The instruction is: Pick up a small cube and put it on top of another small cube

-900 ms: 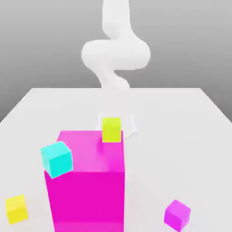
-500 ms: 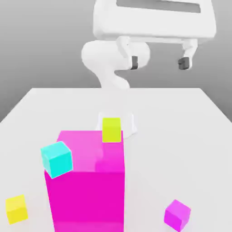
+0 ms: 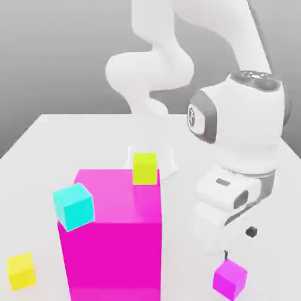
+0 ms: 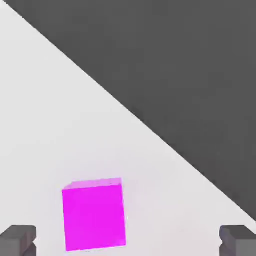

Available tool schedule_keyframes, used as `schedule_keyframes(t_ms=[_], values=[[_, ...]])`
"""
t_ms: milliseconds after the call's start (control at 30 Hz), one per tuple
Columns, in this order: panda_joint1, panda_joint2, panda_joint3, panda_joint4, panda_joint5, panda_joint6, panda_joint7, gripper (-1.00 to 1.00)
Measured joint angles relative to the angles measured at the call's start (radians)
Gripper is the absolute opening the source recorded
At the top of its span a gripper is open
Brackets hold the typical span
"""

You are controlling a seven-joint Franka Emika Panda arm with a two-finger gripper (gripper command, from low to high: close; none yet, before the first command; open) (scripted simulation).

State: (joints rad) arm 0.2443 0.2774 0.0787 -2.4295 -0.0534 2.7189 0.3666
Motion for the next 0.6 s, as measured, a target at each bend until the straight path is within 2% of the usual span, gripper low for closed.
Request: schedule_keyframes(t_ms=[133, 167, 400, 600], values=[[0.019, 0.145, -0.019, 0.024, -0.025, 0.108, 0.011, 0.0], [0.024, 0.17, -0.025, 0.029, -0.026, 0.127, 0.012, -1.0], [0.024, 0.17, -0.025, 0.029, -0.029, 0.127, 0.014, -1.0], [0.003, 0.005, 0.007, 0.017, 0.001, -0.021, -0.037, -1.0]])
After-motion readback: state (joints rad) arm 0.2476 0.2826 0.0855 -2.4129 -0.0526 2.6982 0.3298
